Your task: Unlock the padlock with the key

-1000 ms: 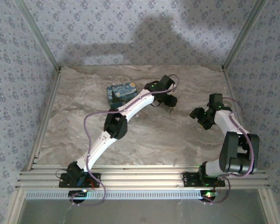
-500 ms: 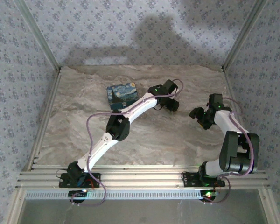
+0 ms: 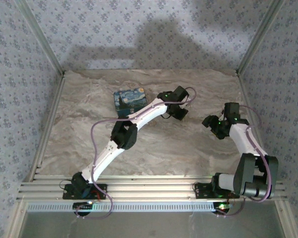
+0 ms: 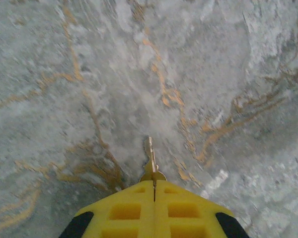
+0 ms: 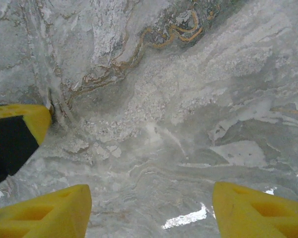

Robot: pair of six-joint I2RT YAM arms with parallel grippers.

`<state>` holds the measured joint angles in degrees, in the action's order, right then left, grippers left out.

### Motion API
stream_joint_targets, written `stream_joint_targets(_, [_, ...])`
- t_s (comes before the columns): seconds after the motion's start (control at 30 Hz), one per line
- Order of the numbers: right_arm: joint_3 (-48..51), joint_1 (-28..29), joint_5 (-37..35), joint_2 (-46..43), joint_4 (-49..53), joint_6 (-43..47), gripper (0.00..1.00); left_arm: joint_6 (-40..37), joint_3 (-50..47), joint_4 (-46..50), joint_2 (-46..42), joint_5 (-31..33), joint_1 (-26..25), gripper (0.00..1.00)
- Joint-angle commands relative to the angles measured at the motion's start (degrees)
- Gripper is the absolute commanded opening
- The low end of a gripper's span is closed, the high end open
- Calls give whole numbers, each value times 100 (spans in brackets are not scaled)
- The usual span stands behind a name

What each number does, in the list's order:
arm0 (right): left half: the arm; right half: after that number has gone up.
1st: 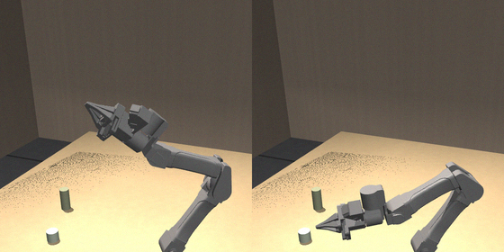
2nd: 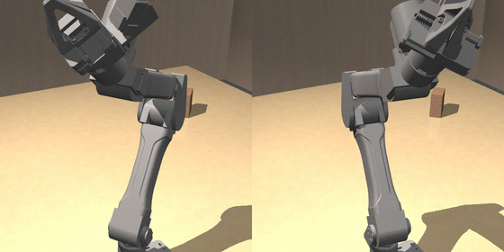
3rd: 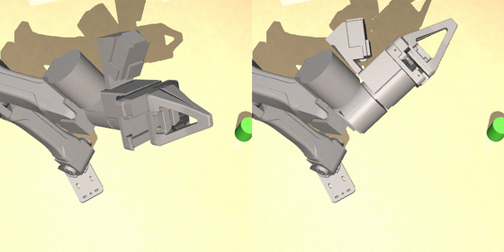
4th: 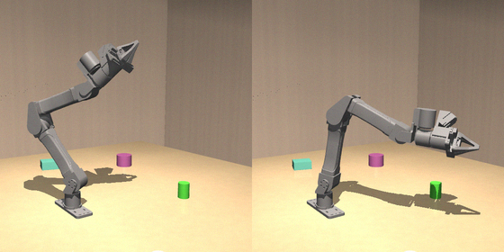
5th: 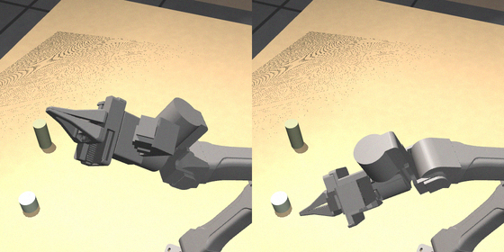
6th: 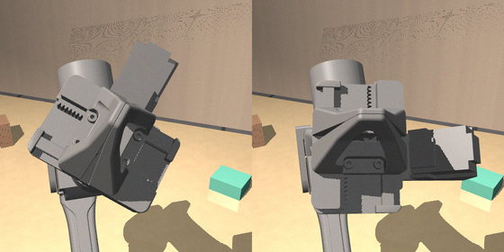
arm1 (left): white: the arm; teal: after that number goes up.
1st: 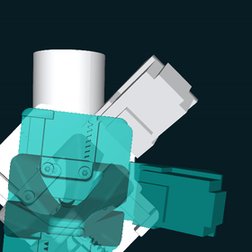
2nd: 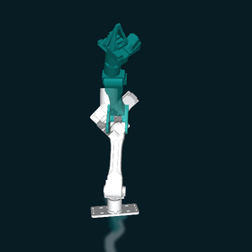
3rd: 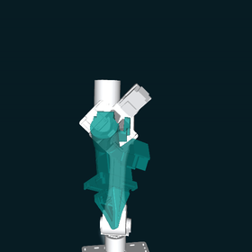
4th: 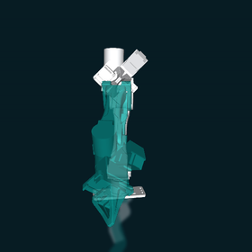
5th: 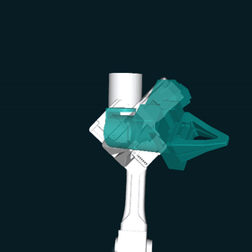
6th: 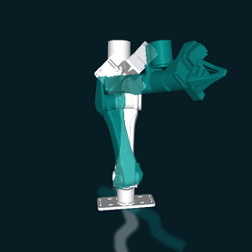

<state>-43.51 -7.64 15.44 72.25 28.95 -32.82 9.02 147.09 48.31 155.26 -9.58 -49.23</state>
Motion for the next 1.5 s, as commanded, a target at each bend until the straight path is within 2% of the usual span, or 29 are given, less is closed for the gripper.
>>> stream_joint_targets(0.0, [113, 20, -25, -212, 203, -218, 66, -277, -319, 381, -431, -114, -42, 2])
stream_joint_targets(0.17, [152, 160, 14, -429, 225, -277, 66, -426, -1222, 31, -1141, -219, 22, 0])
stream_joint_targets(0.47, [150, 834, 81, -482, -313, -923, 65, -229, -3954, -1458, -3012, -789, 547, 0])
stream_joint_targets(0.67, [-300, 1604, 169, 118, -892, -1264, 64, -187, -5421, -2025, -4223, -1104, 1101, 0])
stream_joint_targets(0.87, [-1167, 2232, 826, 1015, -1403, -1572, 63, -397, -6587, -2451, -5390, -1217, 1628, 0])
stream_joint_targets(1.03, [-1868, 2605, 1501, 1501, -1652, -1841, 62, -932, -7326, -2698, -6191, -737, 1698, 0])
stream_joint_targets(1.2, [-2208, 2808, 2395, 1796, -2177, -2009, 57, -1094, -7803, -3019, -6760, -649, 1690, 0])
stream_joint_targets(1.47, [-2846, 3263, 2698, 2022, -1986, -1632, 57, -1168, -8161, -3371, -7331, -644, 1660, 0])
